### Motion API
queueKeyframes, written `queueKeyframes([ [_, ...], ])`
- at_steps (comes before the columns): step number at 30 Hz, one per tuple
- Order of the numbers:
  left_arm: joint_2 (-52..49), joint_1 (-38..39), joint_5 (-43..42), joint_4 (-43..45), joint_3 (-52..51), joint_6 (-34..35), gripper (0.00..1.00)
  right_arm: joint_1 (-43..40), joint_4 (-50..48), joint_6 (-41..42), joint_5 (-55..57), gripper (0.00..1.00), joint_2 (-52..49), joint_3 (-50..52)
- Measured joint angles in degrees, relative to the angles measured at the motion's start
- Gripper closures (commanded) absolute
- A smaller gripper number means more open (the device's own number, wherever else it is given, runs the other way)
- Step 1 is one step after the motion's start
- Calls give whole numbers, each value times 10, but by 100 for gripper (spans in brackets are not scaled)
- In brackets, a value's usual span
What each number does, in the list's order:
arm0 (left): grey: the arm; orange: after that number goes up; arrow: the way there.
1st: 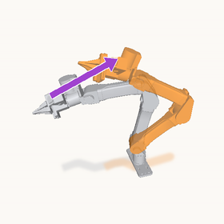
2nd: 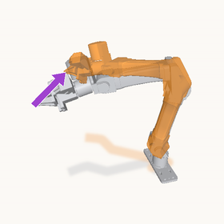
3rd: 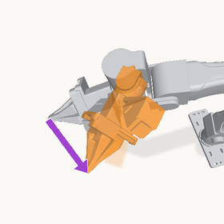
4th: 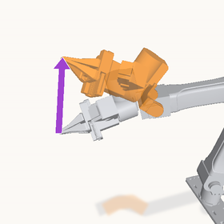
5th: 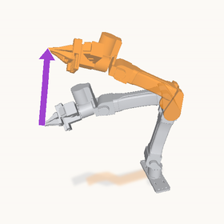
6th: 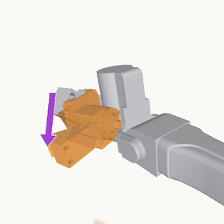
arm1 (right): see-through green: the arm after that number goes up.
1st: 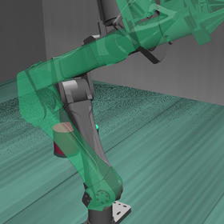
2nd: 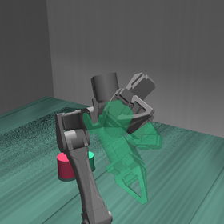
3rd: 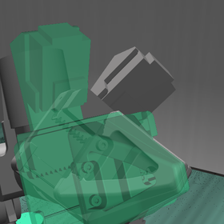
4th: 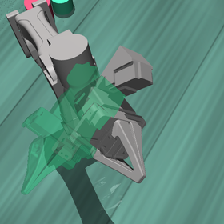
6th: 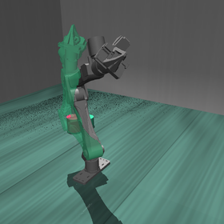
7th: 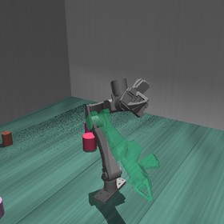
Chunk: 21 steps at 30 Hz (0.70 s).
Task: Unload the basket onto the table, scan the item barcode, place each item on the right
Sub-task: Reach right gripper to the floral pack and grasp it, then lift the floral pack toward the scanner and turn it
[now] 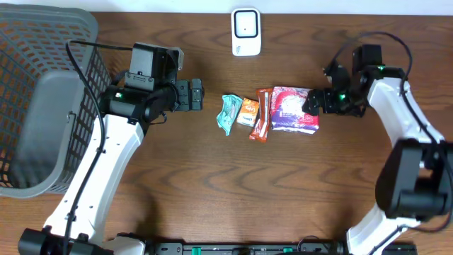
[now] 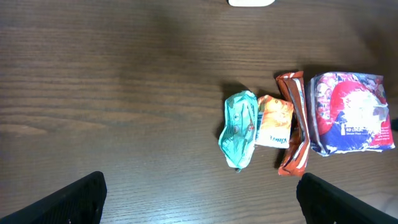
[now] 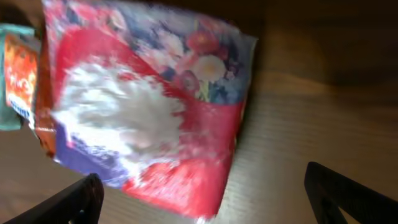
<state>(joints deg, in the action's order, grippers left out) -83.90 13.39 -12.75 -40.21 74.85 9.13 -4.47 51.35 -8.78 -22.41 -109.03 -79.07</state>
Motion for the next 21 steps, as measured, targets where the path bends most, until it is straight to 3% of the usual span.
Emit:
queueKeyframes([
  [6,0,0,0,0,0,0,2,-62,-20,-73,-156,11,-70,0],
  [8,0,0,0,0,0,0,2,-69,-29,-87,-195,20,-87,-1],
  [10,0,0,0,0,0,0,2,-67,-41,-95,-226,39,-108,-2],
  [11,0,0,0,0,0,0,2,-64,-45,-99,-239,56,-119,-3],
  [13,0,0,0,0,0,0,2,-60,-53,-104,-261,74,-141,-3],
  [15,0,0,0,0,0,0,2,-58,-58,-91,-270,99,-144,-4],
  [21,0,0,0,0,0,0,2,-53,-4,-16,-163,99,-129,-55],
])
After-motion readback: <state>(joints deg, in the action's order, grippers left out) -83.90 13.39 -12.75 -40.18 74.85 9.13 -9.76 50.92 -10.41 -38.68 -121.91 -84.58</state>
